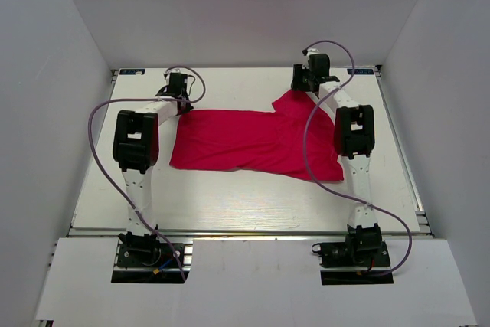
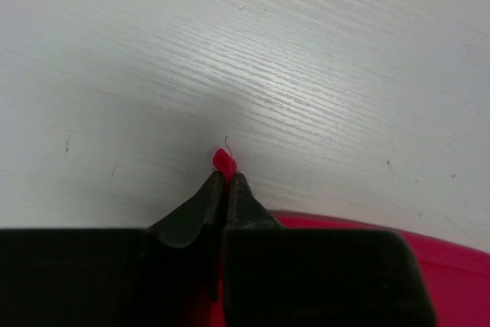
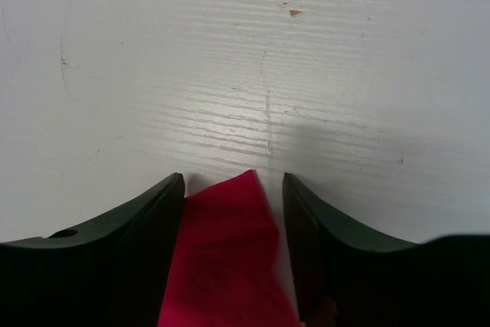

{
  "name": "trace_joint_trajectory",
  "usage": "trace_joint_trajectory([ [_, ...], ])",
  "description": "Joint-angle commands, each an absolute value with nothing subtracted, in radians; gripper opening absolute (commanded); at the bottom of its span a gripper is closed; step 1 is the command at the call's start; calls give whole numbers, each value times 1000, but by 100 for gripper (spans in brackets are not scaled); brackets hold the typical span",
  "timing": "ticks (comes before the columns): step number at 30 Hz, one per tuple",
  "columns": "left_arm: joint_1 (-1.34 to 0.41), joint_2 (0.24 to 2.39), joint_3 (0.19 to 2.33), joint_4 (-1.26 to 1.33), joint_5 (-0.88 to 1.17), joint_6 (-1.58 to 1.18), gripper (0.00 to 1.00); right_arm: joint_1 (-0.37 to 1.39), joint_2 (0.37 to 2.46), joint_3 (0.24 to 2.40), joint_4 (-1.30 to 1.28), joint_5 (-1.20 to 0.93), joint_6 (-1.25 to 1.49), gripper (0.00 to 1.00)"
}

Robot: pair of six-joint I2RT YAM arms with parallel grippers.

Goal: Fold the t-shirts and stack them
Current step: Grap the side of the flattened tshirt furthest away from the robot with both arms

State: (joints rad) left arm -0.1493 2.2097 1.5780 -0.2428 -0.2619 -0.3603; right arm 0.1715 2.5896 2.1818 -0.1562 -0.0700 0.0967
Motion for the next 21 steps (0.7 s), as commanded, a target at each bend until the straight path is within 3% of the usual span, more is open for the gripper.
trace_joint_trajectory([
  [1,-150,2183,1542,-290,-207,-370,11,190,2591,2171,-181,-90,63,58],
  [2,-150,2183,1542,-299,-207,-370,0,193,2597,2181,-183,-87,60,52],
  [5,-150,2174,1542,-299,-218,-356,0,199,2597,2194,-193,-113,26,34],
  [7,-150,2155,1522,-269,-218,-356,0,207,2580,2186,-192,-132,5,4],
  [8,-150,2145,1511,-237,-209,-344,0,210,2574,2165,-186,-123,5,0],
  [15,-150,2045,1450,-193,-198,-333,0,213,2329,1953,-42,-94,9,0],
  [21,-169,1904,1313,-141,-224,-333,0,212,2088,1590,90,-92,20,0],
])
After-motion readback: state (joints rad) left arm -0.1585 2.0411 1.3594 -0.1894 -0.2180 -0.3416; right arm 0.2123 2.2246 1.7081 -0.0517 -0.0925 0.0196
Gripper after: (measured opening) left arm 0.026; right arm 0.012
